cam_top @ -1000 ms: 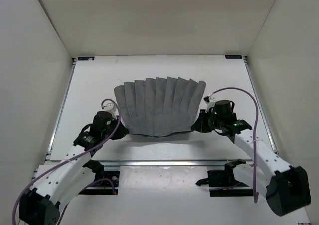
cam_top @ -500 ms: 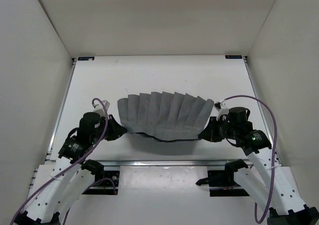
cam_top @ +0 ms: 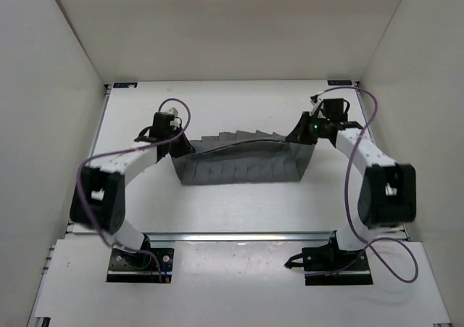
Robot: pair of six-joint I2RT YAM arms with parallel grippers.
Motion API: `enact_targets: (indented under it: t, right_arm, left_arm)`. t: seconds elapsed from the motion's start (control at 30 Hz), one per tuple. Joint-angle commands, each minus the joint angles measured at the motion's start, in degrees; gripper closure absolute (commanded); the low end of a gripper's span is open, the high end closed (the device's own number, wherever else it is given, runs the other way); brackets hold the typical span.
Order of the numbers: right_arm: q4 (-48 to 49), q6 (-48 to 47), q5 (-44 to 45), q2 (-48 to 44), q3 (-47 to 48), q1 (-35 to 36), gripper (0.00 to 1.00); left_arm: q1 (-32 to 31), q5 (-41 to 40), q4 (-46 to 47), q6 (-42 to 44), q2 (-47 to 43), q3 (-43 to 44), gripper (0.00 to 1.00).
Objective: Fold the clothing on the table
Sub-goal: Fold the skirt
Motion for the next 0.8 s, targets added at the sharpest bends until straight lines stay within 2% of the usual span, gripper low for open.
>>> enact_targets:
  t: [0.0,0.1,0.2,0.23,0.27,0.3,0.33,0.4,0.53,0.67,0.77]
  right_arm:
    - [8.28,-0.31,-1.18,8.49,8.16,-2.86,1.0]
    - [9.0,-2.15,-2.35,15.64,14.74,-3.3,1.0]
    - [8.64,-3.13,-1.22,20.65,19.59,-3.4,0.91]
    - [9.26,-3.82,-0.25,20.92,20.3,-3.31,0.78]
    - [10.83,-3.65,0.81,20.92,19.87,-3.57,0.56]
    - [11.89,-3.48,2.3,20.23,19.34,-3.57,0.46]
    - [14.07,-3.74,2.31,19.26,18.12,-4.0,0.41]
    - [15.76,-3.13,3.88,17.24,16.45,-3.92,0.4]
    - [9.8,-4.18,10.39,12.76,13.73,-3.57,0.38]
    - [12.15,-1.38,11.89,5.38,-0.31,-3.92,0.39]
    - [12.08,0.65,12.95,0.19,-7.53,-4.27,0.4]
  left_arm:
    - [1.84,1.05,6.78,0.29,9.34,7.38,1.0]
    - [2.1,1.75,7.66,-0.23,16.21,13.1,1.0]
    - [3.5,2.8,9.24,-0.93,19.83,15.76,0.67]
    - [3.86,3.33,10.99,-1.46,20.01,16.11,0.55]
    - [5.17,3.42,12.57,-2.16,19.67,16.37,0.39]
    - [5.7,3.85,13.19,-2.08,19.57,16.55,0.27]
    - [5.79,5.08,14.16,-2.86,19.4,16.72,0.23]
    - [7.2,6.67,13.65,-2.96,19.05,18.04,0.23]
    - [7.03,6.5,10.83,-0.85,16.24,16.12,0.25]
    - [5.97,1.67,8.28,2.14,9.13,8.31,0.24]
    - [4.92,1.49,8.45,2.23,3.15,0.85,0.24]
